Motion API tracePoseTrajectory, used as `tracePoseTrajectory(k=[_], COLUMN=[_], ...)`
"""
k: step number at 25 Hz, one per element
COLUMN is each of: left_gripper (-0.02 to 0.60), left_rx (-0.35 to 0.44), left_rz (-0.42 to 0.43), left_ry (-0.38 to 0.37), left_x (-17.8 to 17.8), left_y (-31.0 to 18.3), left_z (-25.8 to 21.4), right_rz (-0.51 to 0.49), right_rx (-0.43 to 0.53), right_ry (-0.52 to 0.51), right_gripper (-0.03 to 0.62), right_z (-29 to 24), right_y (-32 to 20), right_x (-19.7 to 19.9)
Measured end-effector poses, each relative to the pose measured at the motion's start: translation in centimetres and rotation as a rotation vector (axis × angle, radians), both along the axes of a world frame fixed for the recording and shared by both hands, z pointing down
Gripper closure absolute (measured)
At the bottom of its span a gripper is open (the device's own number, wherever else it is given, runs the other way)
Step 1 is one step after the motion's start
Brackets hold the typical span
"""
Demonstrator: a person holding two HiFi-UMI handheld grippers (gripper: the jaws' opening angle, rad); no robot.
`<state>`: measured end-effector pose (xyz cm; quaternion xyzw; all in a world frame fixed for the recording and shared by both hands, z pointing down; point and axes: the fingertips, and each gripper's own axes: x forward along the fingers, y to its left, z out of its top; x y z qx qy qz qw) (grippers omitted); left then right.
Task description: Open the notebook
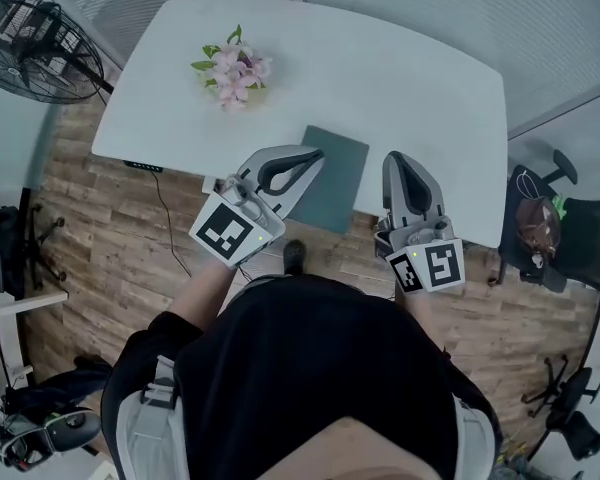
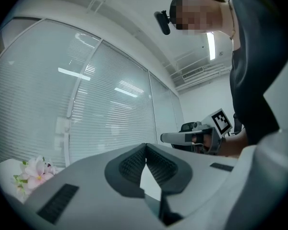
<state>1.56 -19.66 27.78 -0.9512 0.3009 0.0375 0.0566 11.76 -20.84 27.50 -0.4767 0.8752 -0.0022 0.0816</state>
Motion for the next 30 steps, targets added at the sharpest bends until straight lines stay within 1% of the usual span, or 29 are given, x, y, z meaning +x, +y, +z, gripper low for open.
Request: tracePoseTrajectory(k=[4, 7, 15, 19, 21, 22, 23, 24, 30], left_gripper=[0.569, 0.569, 0.568, 0.558, 0.540, 0.516, 0.477, 0.464, 0.459], left_rx=[-0.012, -0.018, -0.035, -0.018, -0.027, -0.029, -0.029, -0.030, -0.047], left_rz=[0.019, 0.015, -0.034, -0.082, -0.098, -0.101, -0.102, -0.103, -0.123], left_ry=[0.012, 0.015, 0.018, 0.034, 0.011, -0.004, -0.019, -0.032, -0.095], left_x=[0.0, 0.3, 0.9, 0.6, 0.7, 0.9, 1.1, 1.3, 1.4], left_y=[-1.1, -1.5, -0.8, -0.4, -0.1, 0.0, 0.3, 0.6, 2.1], left_z=[0.2, 0.3, 0.2, 0.3, 1.0, 1.4, 1.7, 2.0, 4.0], right_rz=[0.018, 0.010, -0.054, -0.080, -0.093, -0.099, -0.104, -0.110, -0.142], right_rx=[-0.003, -0.004, -0.020, -0.021, -0.031, -0.037, -0.043, -0.048, -0.056], right_ry=[-0.004, 0.000, 0.000, -0.005, -0.008, -0.010, -0.011, -0.012, -0.014], right_gripper=[0.589, 0.589, 0.589, 0.589, 0.589, 0.589, 0.589, 0.589, 0.589], right_z=[0.2, 0.1, 0.0, 0.1, 0.5, 0.7, 0.9, 1.1, 1.5], right_y=[-0.9, -1.2, -1.1, -0.6, -0.3, -0.2, 0.0, 0.2, 1.0], right_x=[0.0, 0.2, 0.6, 0.8, 0.9, 1.0, 1.1, 1.2, 1.3])
